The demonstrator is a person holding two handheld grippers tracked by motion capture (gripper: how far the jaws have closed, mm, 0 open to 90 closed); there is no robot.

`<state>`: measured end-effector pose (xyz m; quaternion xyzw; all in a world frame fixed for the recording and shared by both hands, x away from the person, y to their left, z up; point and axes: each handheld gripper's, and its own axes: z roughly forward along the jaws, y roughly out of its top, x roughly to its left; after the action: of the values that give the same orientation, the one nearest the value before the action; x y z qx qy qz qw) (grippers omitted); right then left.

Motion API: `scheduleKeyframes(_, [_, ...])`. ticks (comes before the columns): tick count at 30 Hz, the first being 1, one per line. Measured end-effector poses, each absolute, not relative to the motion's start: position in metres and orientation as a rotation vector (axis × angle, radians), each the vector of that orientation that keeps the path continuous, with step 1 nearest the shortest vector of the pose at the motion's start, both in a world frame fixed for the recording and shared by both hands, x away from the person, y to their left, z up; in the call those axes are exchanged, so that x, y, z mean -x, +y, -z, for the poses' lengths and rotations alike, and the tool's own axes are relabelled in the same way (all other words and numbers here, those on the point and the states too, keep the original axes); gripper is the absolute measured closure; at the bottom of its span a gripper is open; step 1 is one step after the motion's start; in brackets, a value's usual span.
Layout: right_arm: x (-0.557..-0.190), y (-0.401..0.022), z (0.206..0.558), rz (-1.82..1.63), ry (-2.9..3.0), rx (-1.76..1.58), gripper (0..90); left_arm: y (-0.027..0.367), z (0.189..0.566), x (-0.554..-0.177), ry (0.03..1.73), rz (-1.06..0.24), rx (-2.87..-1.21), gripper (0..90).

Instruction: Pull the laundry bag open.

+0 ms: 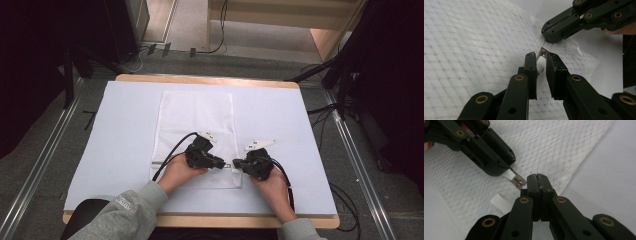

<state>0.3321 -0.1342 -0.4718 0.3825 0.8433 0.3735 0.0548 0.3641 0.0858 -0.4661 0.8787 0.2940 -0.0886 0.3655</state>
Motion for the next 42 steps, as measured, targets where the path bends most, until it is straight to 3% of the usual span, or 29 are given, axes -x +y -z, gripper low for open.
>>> scheduleKeyframes(15, [-0.332, -0.135, 0.473, -1.153, 2.552, -1.174, 90.0, 0.076, 0.472, -0.361, 0.751, 0.222, -2.234, 87.2])
scheduleKeyframes(42, [-0.329, -0.138, 0.477, -1.190, 2.545, -1.097, 90.0, 0.090, 0.467, -0.371, 0.806, 0.364, -2.244, 88.0])
